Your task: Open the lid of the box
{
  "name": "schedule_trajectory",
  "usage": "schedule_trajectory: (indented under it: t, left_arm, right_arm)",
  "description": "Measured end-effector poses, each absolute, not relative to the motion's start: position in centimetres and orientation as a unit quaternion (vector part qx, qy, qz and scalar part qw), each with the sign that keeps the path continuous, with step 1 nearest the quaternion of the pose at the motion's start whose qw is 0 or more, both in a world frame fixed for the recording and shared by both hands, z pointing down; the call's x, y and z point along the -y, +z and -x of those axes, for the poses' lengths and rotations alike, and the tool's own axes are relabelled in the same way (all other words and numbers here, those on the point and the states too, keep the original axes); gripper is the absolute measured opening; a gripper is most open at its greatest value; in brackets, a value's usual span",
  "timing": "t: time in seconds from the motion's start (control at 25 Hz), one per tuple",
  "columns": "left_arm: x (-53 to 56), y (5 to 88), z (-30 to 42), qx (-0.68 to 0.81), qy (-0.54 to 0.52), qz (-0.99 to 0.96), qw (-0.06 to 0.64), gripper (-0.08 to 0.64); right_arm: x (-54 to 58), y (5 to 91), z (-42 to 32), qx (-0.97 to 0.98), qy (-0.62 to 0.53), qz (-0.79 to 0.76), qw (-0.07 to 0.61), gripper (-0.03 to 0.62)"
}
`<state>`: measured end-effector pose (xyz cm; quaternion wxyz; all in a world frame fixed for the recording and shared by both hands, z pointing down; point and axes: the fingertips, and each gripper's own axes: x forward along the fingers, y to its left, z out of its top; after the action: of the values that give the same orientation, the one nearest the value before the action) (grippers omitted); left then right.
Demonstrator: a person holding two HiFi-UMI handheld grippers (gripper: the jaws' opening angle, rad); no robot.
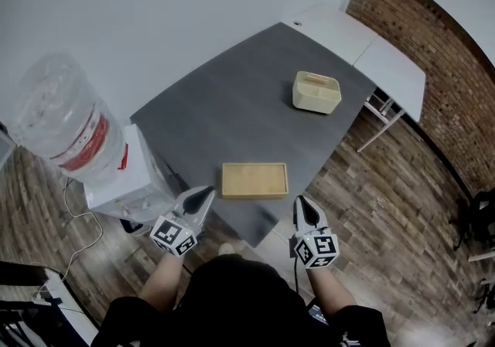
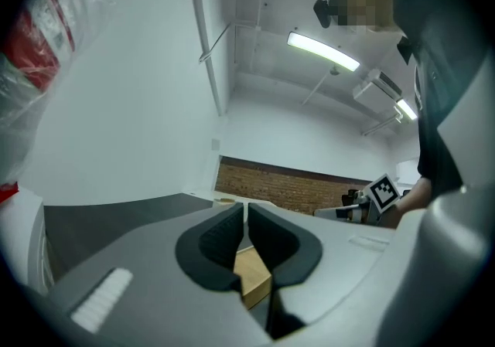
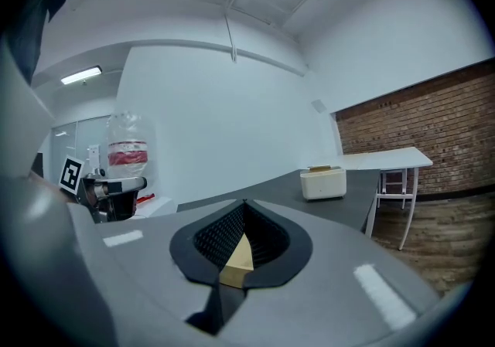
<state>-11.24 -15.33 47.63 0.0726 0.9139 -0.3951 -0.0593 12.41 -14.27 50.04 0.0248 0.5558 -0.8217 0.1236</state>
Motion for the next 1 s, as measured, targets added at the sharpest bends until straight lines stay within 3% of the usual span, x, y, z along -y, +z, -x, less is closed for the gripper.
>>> schedule_trajectory:
  t: [0.6, 1.0]
  left_arm:
    - [19.7, 55.0, 11.6, 0.43, -0.005, -0.885, 0.178, 0.095]
    - [21.5, 60.3, 10.9, 0.468, 0.047, -0.837, 0.28, 0.134]
  right_arm:
    - [15.5, 53.7, -12.5, 0.808, 0.173, -0.561, 0.052, 0.003]
    - [19.2, 56.3, -13.4, 0.814, 0.18, -0.541, 0.11, 0.003]
